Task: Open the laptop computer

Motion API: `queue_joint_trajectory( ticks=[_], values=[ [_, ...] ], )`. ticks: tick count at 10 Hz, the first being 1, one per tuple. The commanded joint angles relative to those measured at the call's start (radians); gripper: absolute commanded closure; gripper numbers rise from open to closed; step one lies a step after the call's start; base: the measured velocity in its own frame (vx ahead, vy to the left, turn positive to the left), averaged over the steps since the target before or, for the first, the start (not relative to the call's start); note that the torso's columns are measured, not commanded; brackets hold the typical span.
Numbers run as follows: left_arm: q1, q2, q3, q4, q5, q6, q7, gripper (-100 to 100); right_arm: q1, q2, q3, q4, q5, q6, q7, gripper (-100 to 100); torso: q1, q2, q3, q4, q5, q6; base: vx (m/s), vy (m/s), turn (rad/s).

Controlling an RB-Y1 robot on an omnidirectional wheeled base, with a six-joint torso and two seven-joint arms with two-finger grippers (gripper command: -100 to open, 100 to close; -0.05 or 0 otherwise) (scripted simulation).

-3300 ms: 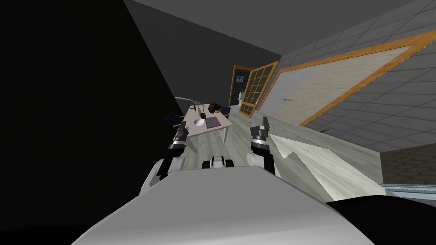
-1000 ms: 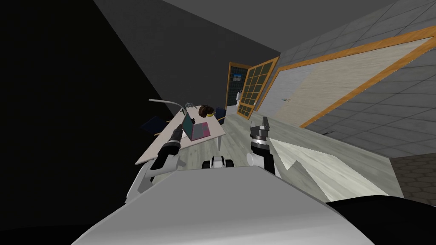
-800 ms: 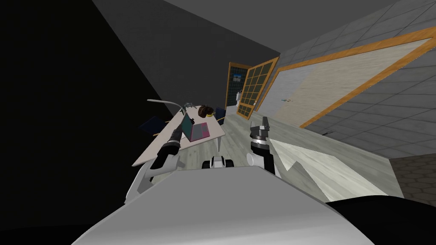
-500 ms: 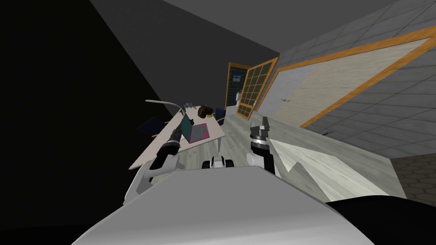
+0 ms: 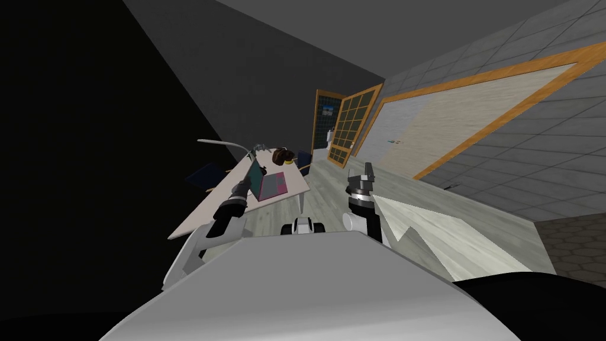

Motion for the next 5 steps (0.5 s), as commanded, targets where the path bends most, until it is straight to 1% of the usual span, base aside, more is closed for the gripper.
queue_joint_trajectory(
  ticks=[1, 2, 3, 4, 5],
  values=[
    [0.020, 0.049, 0.000, 0.020, -0.051, -0.006, -0.062, 100, 0.000, 0.000, 0.000, 0.000, 0.000, 0.000, 0.000, 0, 0.002, -0.002, -0.002, 0.000, 0.000, 0.001, 0.024, -0.153, -0.049],
    [0.025, 0.061, 0.001, 0.023, -0.064, -0.007, -0.076, 100, 0.000, 0.000, 0.000, 0.000, 0.000, 0.000, 0.000, 0, 0.003, -0.001, -0.001, 0.000, 0.001, 0.001, 0.013, -0.150, -0.046],
    [0.021, 0.054, 0.009, 0.018, -0.055, -0.005, -0.064, 100, 0.000, 0.000, 0.000, 0.000, 0.000, 0.000, 0.000, 0, 0.005, 0.001, 0.000, 0.002, 0.001, -0.001, 0.003, -0.066, -0.003],
    [0.012, 0.072, 0.014, 0.070, -0.093, -0.033, -0.097, 100, 0.000, 0.000, 0.000, 0.000, 0.000, 0.000, 0.000, 0, 0.011, 0.005, 0.002, 0.005, 0.000, -0.004, 0.006, -0.099, -0.029],
    [0.007, 0.079, 0.017, 0.094, -0.111, -0.048, -0.111, 100, 0.000, 0.000, 0.000, 0.000, 0.000, 0.000, 0.000, 0, 0.013, 0.007, 0.004, 0.005, 0.002, -0.006, 0.020, -0.139, -0.013]
  ],
)
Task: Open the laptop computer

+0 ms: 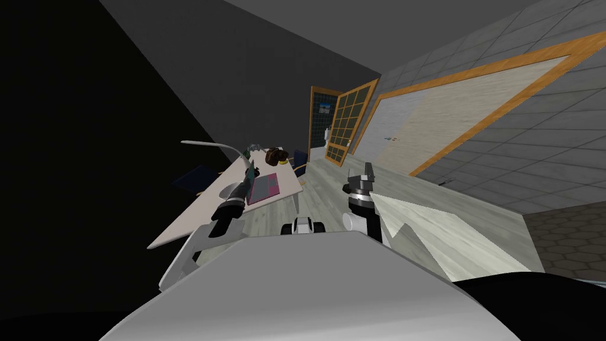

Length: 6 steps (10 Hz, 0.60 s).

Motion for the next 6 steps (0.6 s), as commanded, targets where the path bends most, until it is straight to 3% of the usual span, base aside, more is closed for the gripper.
queue_joint_trajectory(
  ticks=[1, 6],
  values=[
    [-0.010, 0.015, 0.006, 0.053, -0.034, -0.029, -0.029, 100, 0.000, 0.000, 0.000, 0.000, 0.000, 0.000, 0.000, 0, 0.000, 0.000, 0.000, 0.000, 0.000, 0.000, 0.016, -0.100, -0.002],
    [-0.037, 0.054, 0.019, 0.182, -0.123, -0.102, -0.098, 100, 0.000, 0.000, 0.000, 0.000, 0.000, 0.000, 0.000, 0, -0.001, 0.000, 0.000, -0.002, 0.000, -0.001, 0.004, -0.098, -0.011]
  ],
)
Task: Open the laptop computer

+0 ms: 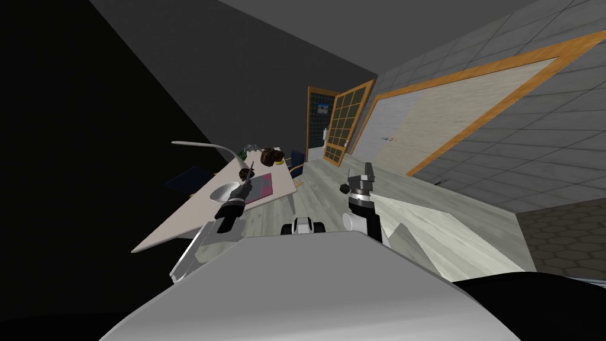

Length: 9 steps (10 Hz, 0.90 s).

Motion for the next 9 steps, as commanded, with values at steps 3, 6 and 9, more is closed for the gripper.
queue_joint_trajectory(
  ticks=[3, 6, 9],
  values=[
    [-0.013, 0.017, 0.007, 0.085, -0.059, -0.052, -0.043, 100, 0.000, 0.000, 0.000, 0.000, 0.000, 0.000, 0.000, 0, 0.001, -0.001, -0.001, 0.001, 0.000, 0.000, 0.009, -0.090, -0.008],
    [-0.064, -0.008, 0.019, 0.179, -0.135, -0.106, -0.082, 100, 0.000, 0.000, 0.000, 0.000, 0.000, 0.000, 0.000, 0, 0.000, 0.000, 0.000, 0.003, -0.002, 0.001, -0.018, -0.044, 0.029],
    [-0.115, -0.035, 0.032, 0.269, -0.210, -0.157, -0.117, 100, 0.000, 0.000, 0.000, 0.000, 0.000, 0.000, 0.000, 0, 0.001, -0.002, -0.002, 0.002, -0.002, 0.001, -0.024, -0.041, 0.035]
  ],
)
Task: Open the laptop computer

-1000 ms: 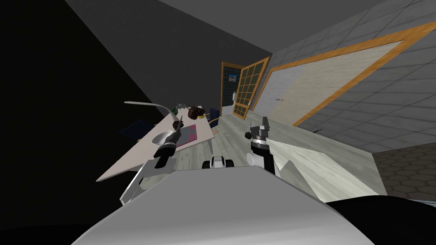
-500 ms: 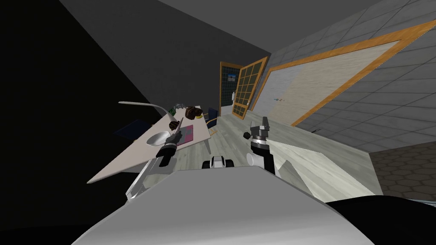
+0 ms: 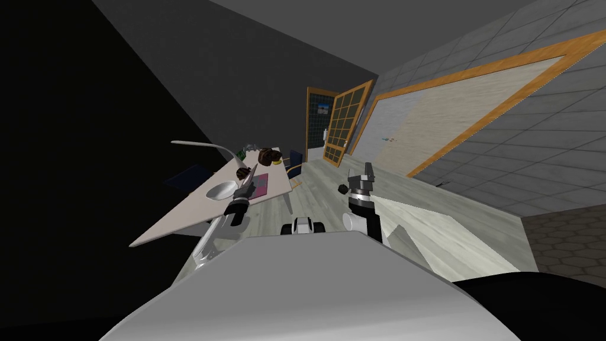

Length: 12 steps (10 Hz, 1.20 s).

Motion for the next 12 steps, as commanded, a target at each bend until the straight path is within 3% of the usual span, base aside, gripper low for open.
queue_joint_trajectory(
  ticks=[1, 2, 3, 4, 5, 6, 7, 8, 9, 12],
  values=[
    [-0.039, -0.021, 0.010, 0.073, -0.063, -0.039, -0.030, 100, 0.000, 0.000, 0.000, 0.000, 0.000, 0.000, 0.000, 0, 0.000, -0.001, 0.000, -0.001, 0.000, 0.000, -0.016, -0.036, 0.022],
    [-0.064, -0.035, 0.016, 0.103, -0.095, -0.064, -0.048, 100, 0.000, 0.000, 0.000, 0.000, 0.000, 0.000, 0.000, 0, 0.001, -0.002, -0.001, -0.002, 0.002, 0.000, -0.023, -0.045, 0.052],
    [-0.064, -0.035, 0.016, 0.124, -0.100, -0.064, -0.048, 100, 0.000, 0.000, 0.000, 0.000, 0.000, 0.000, 0.000, 0, 0.000, -0.002, -0.001, -0.003, 0.002, 0.001, -0.017, -0.038, 0.019],
    [-0.090, -0.048, 0.023, 0.157, -0.138, -0.090, -0.065, 100, 0.000, 0.000, 0.000, 0.000, 0.000, 0.000, 0.000, 0, 0.001, -0.001, 0.000, -0.003, 0.002, 0.001, -0.018, -0.037, 0.029],
    [-0.090, -0.048, 0.023, 0.169, -0.138, -0.090, -0.065, 100, 0.000, 0.000, 0.000, 0.000, 0.000, 0.000, 0.000, 0, 0.002, -0.002, -0.001, -0.003, 0.002, 0.000, -0.010, -0.030, 0.008],
    [-0.116, -0.061, 0.029, 0.205, -0.175, -0.116, -0.083, 100, 0.000, 0.000, 0.000, 0.000, 0.000, 0.000, 0.000, 0, 0.002, -0.001, 0.000, -0.002, 0.003, 0.000, -0.015, -0.036, 0.042],
    [-0.116, -0.061, 0.029, 0.213, -0.175, -0.116, -0.083, 100, 0.000, 0.000, 0.000, 0.000, 0.000, 0.000, 0.000, 0, 0.002, -0.001, 0.000, -0.002, 0.002, 0.000, -0.012, -0.032, 0.015],
    [-0.142, -0.075, 0.035, 0.248, -0.213, -0.141, -0.100, 100, 0.000, 0.000, 0.000, 0.000, 0.000, 0.000, 0.000, 0, 0.001, 0.000, 0.000, -0.002, 0.002, 0.000, -0.018, -0.037, 0.035],
    [-0.127, -0.047, 0.025, 0.205, -0.182, -0.093, -0.090, -100, 0.000, 0.000, 0.000, 0.000, 0.000, 0.000, 0.000, 0, 0.000, 0.000, 0.001, -0.001, 0.002, 0.000, -0.024, -0.015, -0.062],
    [-0.125, -0.005, 0.009, 0.169, -0.155, -0.023, -0.086, -100, 0.000, 0.000, 0.000, 0.000, 0.000, 0.000, 0.000, 0, -0.002, 0.003, 0.002, 0.001, -0.001, 0.000, -0.028, 0.021, -0.091]
  ],
)
